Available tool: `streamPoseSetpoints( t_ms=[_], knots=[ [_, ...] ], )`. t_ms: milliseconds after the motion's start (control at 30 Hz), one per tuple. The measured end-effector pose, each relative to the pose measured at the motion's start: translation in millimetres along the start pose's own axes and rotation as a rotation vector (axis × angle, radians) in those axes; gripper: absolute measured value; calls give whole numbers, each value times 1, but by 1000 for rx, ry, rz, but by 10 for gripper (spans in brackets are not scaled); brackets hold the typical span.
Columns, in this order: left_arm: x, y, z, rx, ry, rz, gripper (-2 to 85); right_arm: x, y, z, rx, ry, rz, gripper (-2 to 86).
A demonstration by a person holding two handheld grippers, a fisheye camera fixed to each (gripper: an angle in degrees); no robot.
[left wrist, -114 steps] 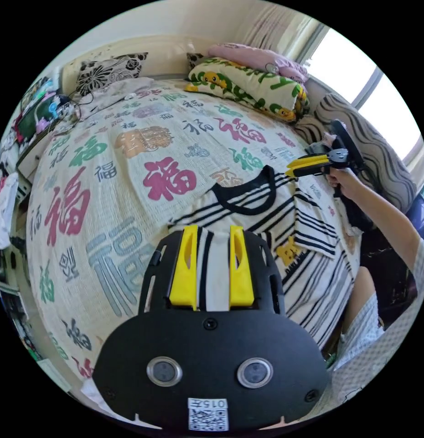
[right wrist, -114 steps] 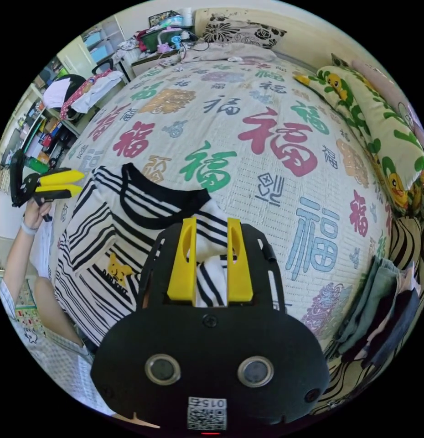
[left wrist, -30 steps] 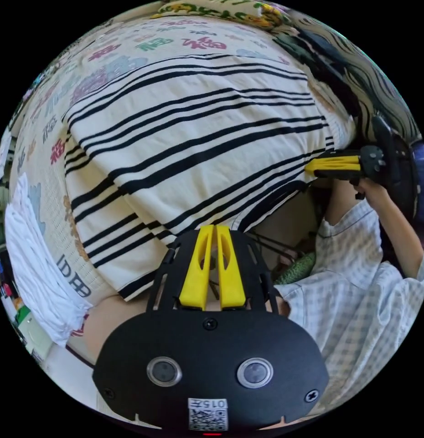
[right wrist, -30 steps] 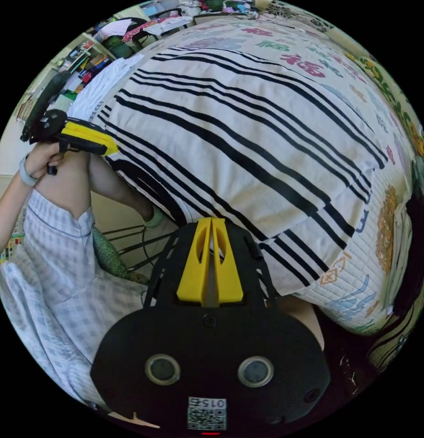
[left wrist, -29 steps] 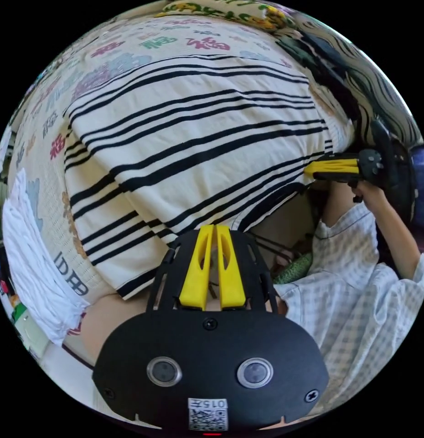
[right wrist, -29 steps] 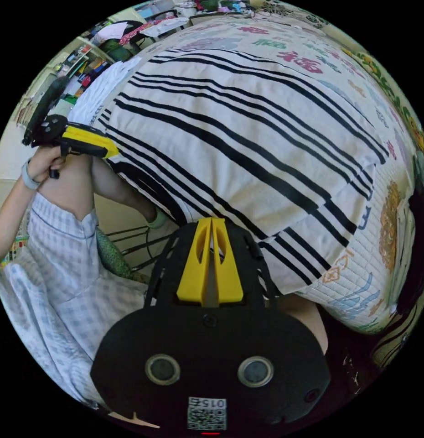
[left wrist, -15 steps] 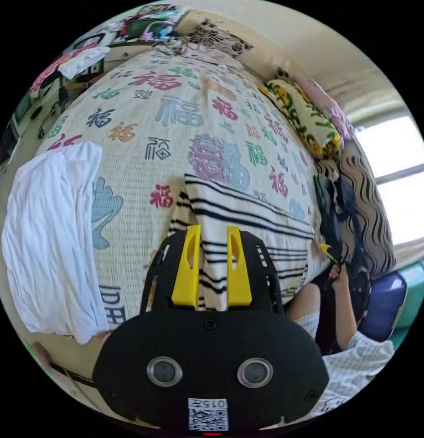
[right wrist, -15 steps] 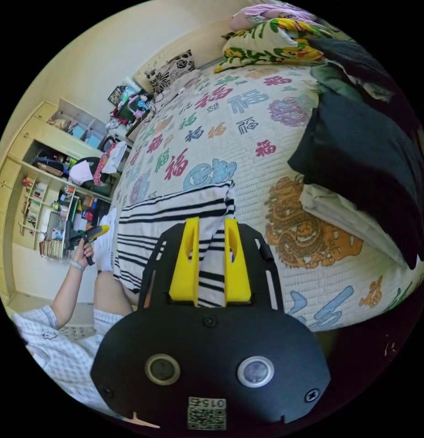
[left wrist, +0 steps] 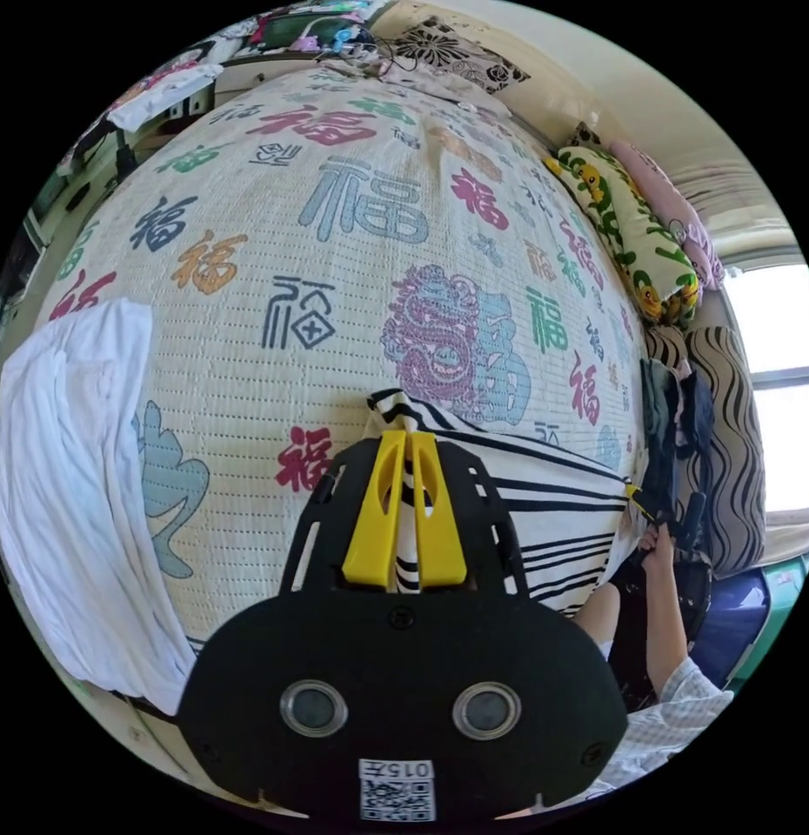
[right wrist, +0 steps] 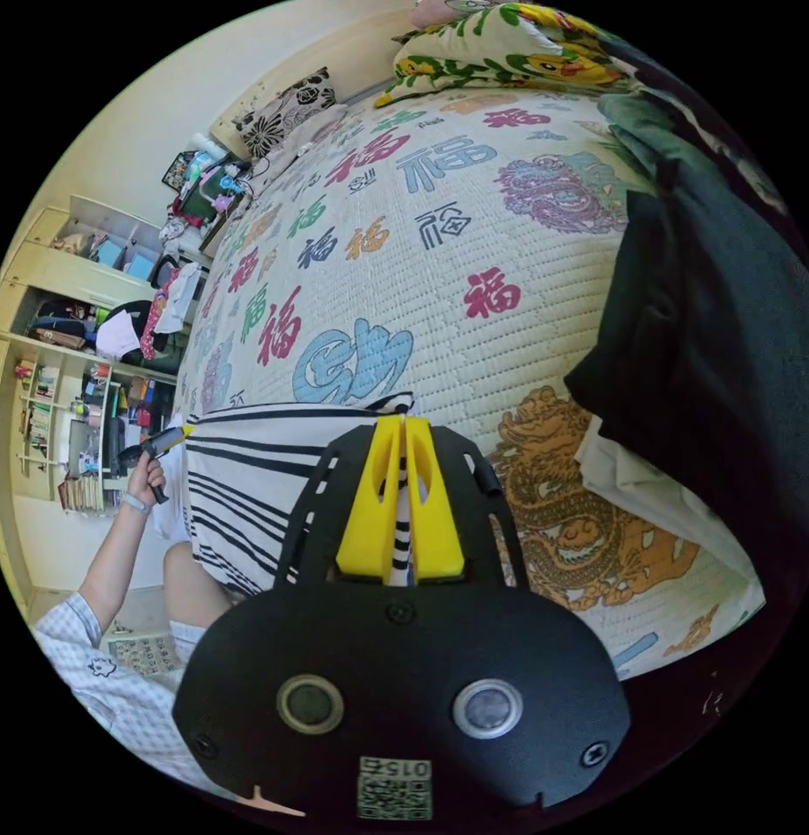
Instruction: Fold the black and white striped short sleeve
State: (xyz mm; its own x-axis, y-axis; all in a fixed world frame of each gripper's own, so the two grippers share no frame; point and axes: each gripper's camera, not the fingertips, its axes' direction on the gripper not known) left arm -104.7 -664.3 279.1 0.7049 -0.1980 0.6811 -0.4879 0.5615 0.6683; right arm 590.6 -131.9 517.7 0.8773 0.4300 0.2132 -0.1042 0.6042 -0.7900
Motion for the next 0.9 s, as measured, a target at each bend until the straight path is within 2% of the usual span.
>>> streamPoseSetpoints(
  t_ms=[200,367,500,667,800,900],
  knots=[
    [-15,-3,-16,4,32,-7,36,7,3,44,-6,-38,83,4],
    [-48,45,-80,82,135,-48,81,-33,25,38,54,114,-59,30],
    [-80,113,-117,107,210,-126,94,-79,36,52,40,82,-202,42],
    [-108,192,-135,53,159,-203,104,-205,33,131,-47,-25,-469,54],
    [-113,202,-126,-39,54,-196,95,-301,34,213,-145,-43,-626,58],
    [-112,196,-111,-101,50,-176,80,-370,38,283,-225,-7,-726,62]
  ],
)
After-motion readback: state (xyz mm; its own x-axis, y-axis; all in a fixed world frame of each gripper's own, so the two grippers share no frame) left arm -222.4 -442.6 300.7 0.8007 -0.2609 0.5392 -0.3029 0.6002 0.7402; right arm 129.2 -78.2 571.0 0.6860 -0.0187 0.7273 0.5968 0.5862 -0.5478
